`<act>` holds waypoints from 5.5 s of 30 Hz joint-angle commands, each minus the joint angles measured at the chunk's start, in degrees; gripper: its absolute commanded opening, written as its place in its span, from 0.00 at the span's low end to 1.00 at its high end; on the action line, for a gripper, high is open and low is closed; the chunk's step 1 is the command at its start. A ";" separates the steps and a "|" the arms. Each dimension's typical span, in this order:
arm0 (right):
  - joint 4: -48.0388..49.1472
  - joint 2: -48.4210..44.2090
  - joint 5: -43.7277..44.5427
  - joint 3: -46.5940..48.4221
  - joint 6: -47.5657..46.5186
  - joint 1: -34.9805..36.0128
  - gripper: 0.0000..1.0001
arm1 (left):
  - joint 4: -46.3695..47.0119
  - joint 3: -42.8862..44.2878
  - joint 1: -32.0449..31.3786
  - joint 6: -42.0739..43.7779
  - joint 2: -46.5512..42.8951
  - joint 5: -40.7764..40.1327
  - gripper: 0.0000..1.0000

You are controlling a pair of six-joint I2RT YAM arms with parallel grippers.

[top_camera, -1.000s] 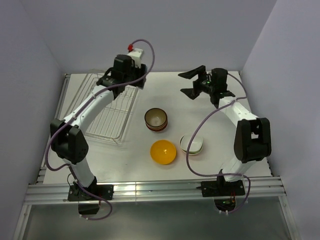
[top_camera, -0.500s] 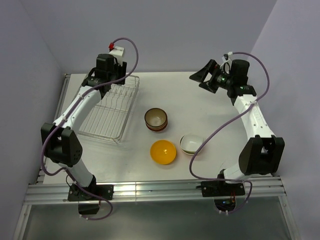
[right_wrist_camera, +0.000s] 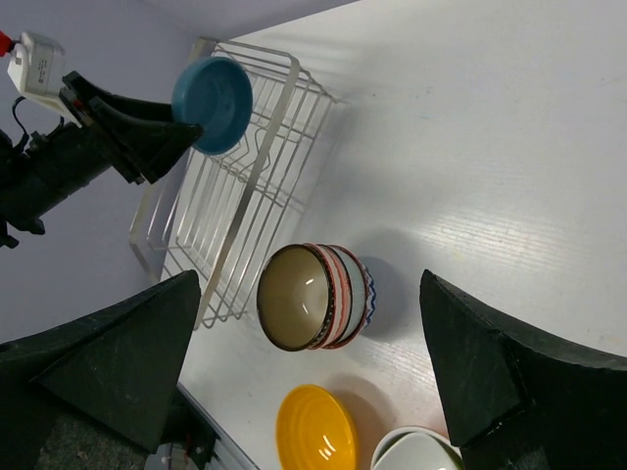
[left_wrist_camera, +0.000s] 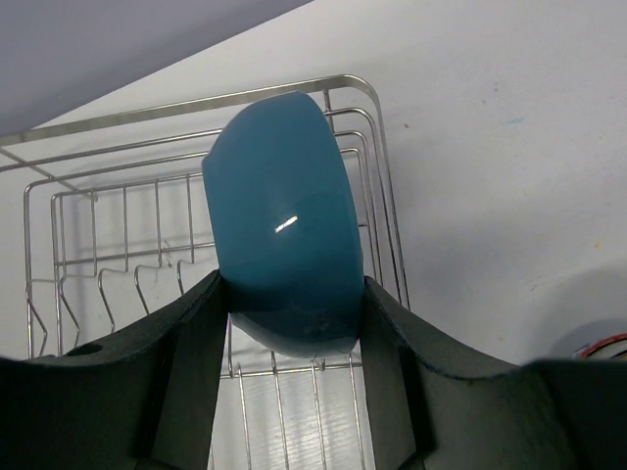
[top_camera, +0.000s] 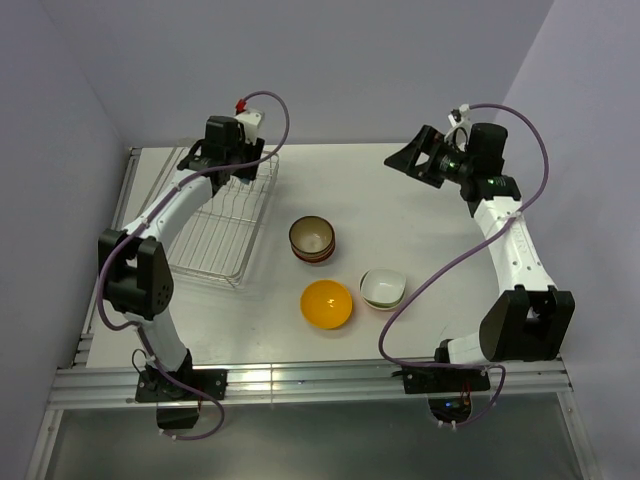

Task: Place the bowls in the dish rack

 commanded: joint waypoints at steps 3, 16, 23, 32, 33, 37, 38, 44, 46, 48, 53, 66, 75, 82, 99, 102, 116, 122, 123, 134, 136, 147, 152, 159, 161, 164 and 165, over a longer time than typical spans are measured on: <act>3.14 -0.97 -1.28 -1.52 -0.42 -0.40 1.00 | 1.32 2.55 -0.19 7.25 0.90 4.48 0.00; 5.43 -2.11 -2.95 -3.19 -0.24 -0.40 1.00 | -6.42 10.11 -0.28 17.46 7.94 7.03 0.01; 5.96 -2.03 -3.04 -3.28 0.46 -0.40 1.00 | -9.41 12.57 -0.19 17.46 11.01 6.68 0.03; 5.78 -1.59 -3.56 -3.19 0.29 -0.40 1.00 | -11.51 14.15 -0.19 17.02 13.65 7.56 0.05; 5.69 -1.59 -3.65 -3.02 0.29 -0.40 1.00 | -11.52 14.07 -0.19 17.11 13.91 7.65 0.06; 5.52 -0.97 -3.65 -2.84 0.55 -0.40 1.00 | -11.52 14.16 -0.19 16.85 14.88 7.30 0.12; 5.69 -0.97 -3.65 -2.84 0.64 -0.40 1.00 | -11.60 14.16 -0.19 16.67 14.97 7.38 0.14; 5.26 -0.09 -3.92 -2.58 0.90 -0.40 1.00 | -11.08 13.37 0.07 16.76 15.41 8.08 0.33; 5.08 0.43 -4.00 -2.32 0.90 -0.40 1.00 | -11.08 13.28 0.16 16.67 15.59 8.35 0.38; 5.08 0.52 -4.09 -2.14 0.99 -0.40 1.00 | -11.51 13.72 0.33 16.41 16.11 8.79 0.43; 4.38 1.23 -4.27 -1.53 0.47 -0.40 1.00 | -11.96 14.25 0.86 15.79 16.12 9.14 0.55; -3.35 2.20 -3.04 2.78 -6.29 -0.40 1.00 | -12.83 14.51 1.56 14.74 13.13 9.67 0.80; -11.44 -1.22 -1.02 3.13 -16.84 -0.14 1.00 | -14.42 17.76 1.92 11.49 6.89 12.21 0.95; -21.09 -6.59 1.88 1.03 -30.99 6.16 0.97 | -13.28 14.09 2.53 5.00 -3.65 19.06 0.98; -14.01 -1.25 21.04 -13.56 -38.82 39.05 0.77 | -8.09 -12.73 7.01 -6.78 -29.76 30.32 0.97; -12.59 1.83 21.48 -14.79 -39.44 40.55 0.71 | -8.26 -13.96 7.10 -7.15 -30.73 30.50 0.97; -7.67 9.13 21.57 -20.68 -44.18 44.07 0.53 | -8.97 -12.83 7.19 -7.06 -28.80 31.11 0.96; -7.40 10.98 20.17 -21.12 -44.45 44.07 0.43 | -9.67 -13.09 7.28 -6.71 -29.15 30.76 0.96; -7.40 10.90 19.99 -21.12 -44.36 44.07 0.41 | -9.76 -13.44 7.28 -6.71 -29.24 30.67 0.96; -13.46 -0.25 16.30 -17.00 -40.94 43.98 0.00 | -10.90 -16.08 7.98 -7.68 -33.81 32.77 0.95; -13.82 -3.24 15.86 -14.38 -39.54 43.90 0.00 | -11.17 -16.08 8.16 -8.38 -34.77 34.71 0.96; 1.44 -7.91 24.74 -0.92 -24.42 37.31 0.00 | -5.80 -21.61 8.07 -19.45 -39.61 46.93 0.94; 6.40 -5.99 15.79 1.81 -17.31 33.09 0.00 | -3.44 -22.67 8.07 -24.26 -38.82 51.14 0.94; 10.61 -3.43 10.67 2.78 -10.79 29.48 0.00 | 5.79 -23.90 7.89 -35.00 -36.71 55.99 0.95; 11.05 -3.34 11.20 2.61 -9.91 29.48 0.00 | 6.50 -23.38 7.11 -36.15 -36.27 54.32 0.94; 11.32 -3.26 12.51 2.69 -10.26 29.57 0.00 | 7.29 -22.50 5.88 -36.33 -35.48 52.48 0.91; 11.14 -3.08 13.39 2.87 -10.52 29.57 0.00 | 7.03 -22.23 5.52 -36.07 -35.04 51.43 0.89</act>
